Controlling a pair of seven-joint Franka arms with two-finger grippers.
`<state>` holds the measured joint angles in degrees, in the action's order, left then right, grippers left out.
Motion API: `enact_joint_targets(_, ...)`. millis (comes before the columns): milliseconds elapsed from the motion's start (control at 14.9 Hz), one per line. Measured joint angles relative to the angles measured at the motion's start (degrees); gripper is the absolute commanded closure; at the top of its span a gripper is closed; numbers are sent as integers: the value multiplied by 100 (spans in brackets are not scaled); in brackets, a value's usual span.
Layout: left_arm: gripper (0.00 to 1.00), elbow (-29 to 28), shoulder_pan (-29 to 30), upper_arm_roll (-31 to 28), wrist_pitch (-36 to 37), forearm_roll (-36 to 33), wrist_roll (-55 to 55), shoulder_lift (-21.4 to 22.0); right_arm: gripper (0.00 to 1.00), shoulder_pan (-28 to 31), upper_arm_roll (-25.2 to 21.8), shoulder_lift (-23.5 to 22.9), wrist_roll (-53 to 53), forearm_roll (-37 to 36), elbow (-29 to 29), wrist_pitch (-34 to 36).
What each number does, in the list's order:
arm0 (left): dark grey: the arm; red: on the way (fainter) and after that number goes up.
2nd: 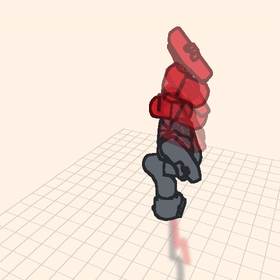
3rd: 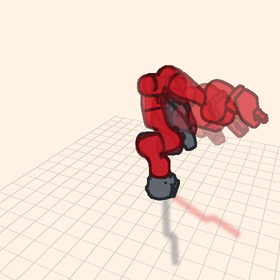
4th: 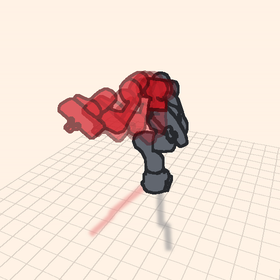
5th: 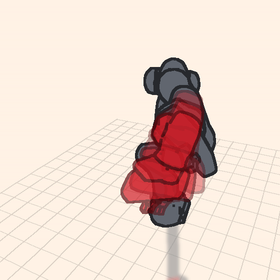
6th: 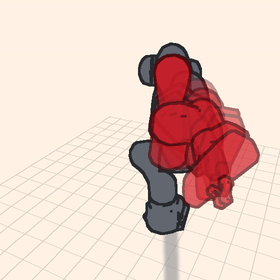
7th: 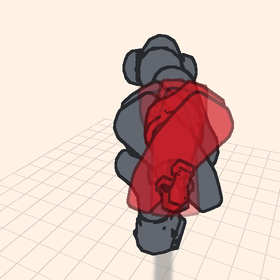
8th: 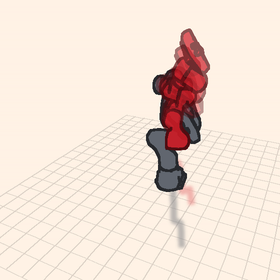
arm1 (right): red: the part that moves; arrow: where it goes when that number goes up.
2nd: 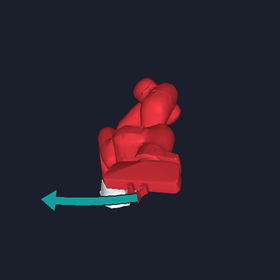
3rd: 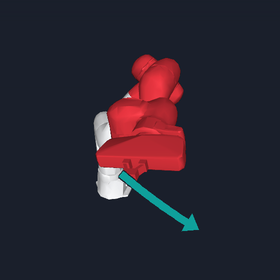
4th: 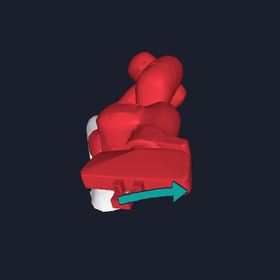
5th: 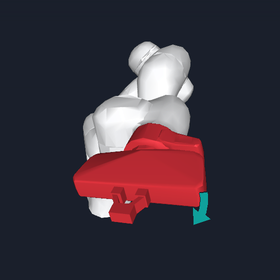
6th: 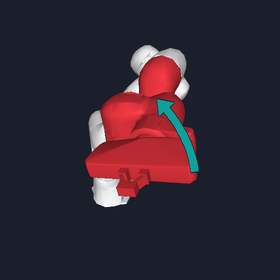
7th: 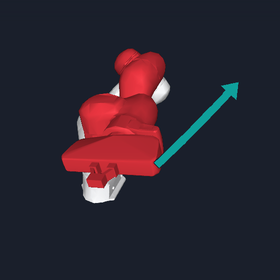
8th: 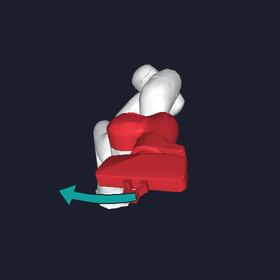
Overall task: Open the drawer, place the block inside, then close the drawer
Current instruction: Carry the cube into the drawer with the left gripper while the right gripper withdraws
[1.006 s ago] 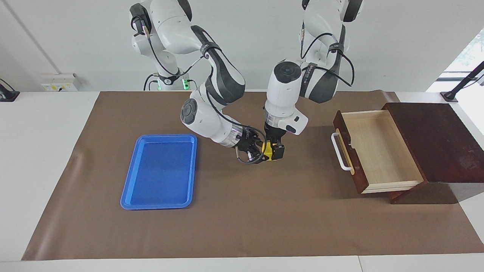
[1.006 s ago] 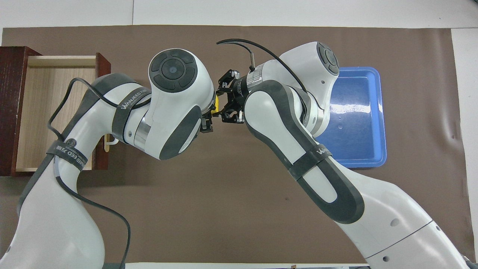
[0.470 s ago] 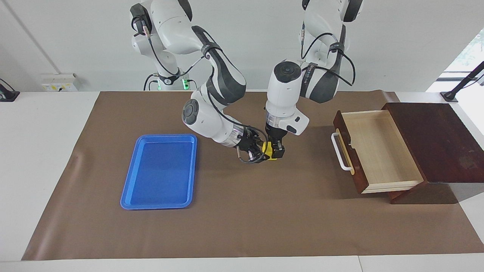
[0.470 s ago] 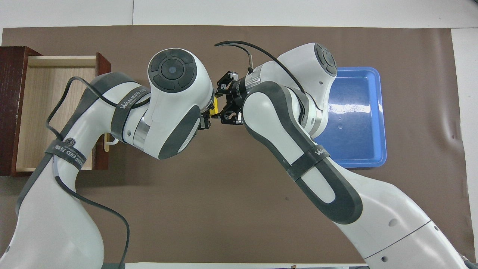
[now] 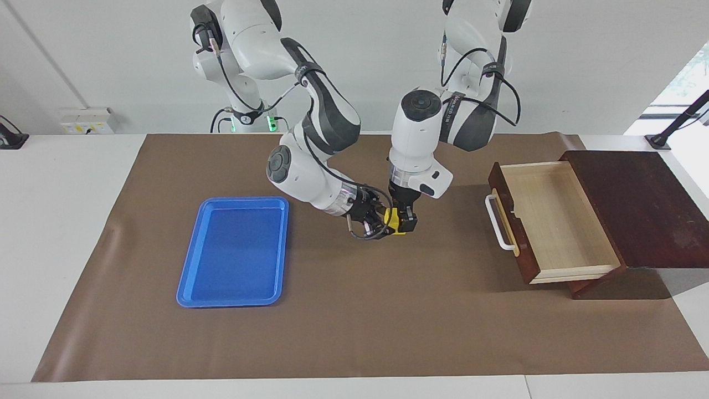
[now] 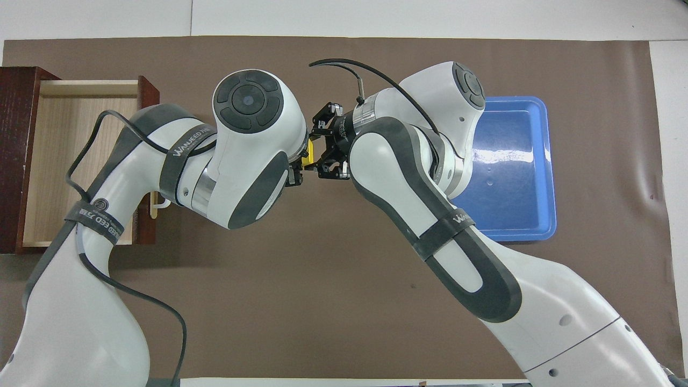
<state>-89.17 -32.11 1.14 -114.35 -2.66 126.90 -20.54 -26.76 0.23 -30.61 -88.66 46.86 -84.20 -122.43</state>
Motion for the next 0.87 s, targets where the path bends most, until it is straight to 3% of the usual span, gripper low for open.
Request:
enact_joint_targets(67, 100, 0, 0, -1, -1, -3, -4, 0, 17, -2, 0, 0, -4, 0, 0, -6)
enact_joint_targets(134, 100, -2, -2, 8, 0, -3, 1, 0, 12, -2, 0, -1, -123, 4, 6, -42)
enact_joint_targets(604, 100, 21, -4, -8, 201, -17, -89, 13, 10, 261, -29, 10, -389, 4, 51, 4)
enact_joint_targets(872, 100, 368, 315, -112, 994, -41, -486, 191, 8, 792, -51, 153, -168, -43, 103, 710)
